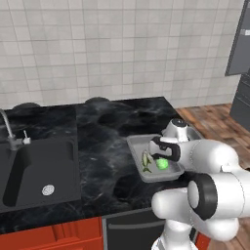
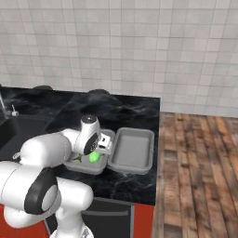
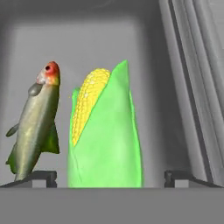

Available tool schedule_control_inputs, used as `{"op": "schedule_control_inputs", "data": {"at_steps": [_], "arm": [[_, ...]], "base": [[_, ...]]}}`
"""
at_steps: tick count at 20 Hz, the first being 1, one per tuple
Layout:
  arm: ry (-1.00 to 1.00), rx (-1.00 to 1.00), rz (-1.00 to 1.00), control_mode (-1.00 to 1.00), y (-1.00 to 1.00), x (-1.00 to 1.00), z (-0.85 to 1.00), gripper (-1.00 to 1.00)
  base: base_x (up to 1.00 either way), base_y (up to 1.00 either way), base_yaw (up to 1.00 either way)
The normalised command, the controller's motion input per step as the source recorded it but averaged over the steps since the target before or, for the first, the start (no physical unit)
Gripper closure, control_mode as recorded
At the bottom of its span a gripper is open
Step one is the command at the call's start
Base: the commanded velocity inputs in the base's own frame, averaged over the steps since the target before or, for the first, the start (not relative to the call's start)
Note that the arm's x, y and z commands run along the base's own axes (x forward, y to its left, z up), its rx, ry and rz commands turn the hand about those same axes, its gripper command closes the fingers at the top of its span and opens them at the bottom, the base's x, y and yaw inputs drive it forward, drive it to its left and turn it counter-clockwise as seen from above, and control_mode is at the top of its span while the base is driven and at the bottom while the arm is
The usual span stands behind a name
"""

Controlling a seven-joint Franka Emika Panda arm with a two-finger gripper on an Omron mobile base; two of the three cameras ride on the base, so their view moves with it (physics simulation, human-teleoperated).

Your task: Place one corn and one fish in each tupperware on the nearby counter, to pack two identical lunches.

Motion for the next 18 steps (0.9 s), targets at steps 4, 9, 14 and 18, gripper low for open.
{"op": "schedule_control_inputs", "data": {"at_steps": [4,9,14,18], "arm": [[0.0,0.01,0.0,-1.0,-0.13,-0.47,0.59,-1.0],[-0.04,0.0,0.0,-1.0,0.0,-0.73,0.98,-1.0],[-0.05,0.0,0.0,-1.0,0.0,-0.82,0.84,-1.0],[-0.1,0.0,0.0,-1.0,0.0,-0.8,0.57,-1.0]], "base": [[0.0,0.0,0.0],[0.0,0.0,0.0],[0.0,0.0,0.0],[0.0,0.0,0.0]]}}
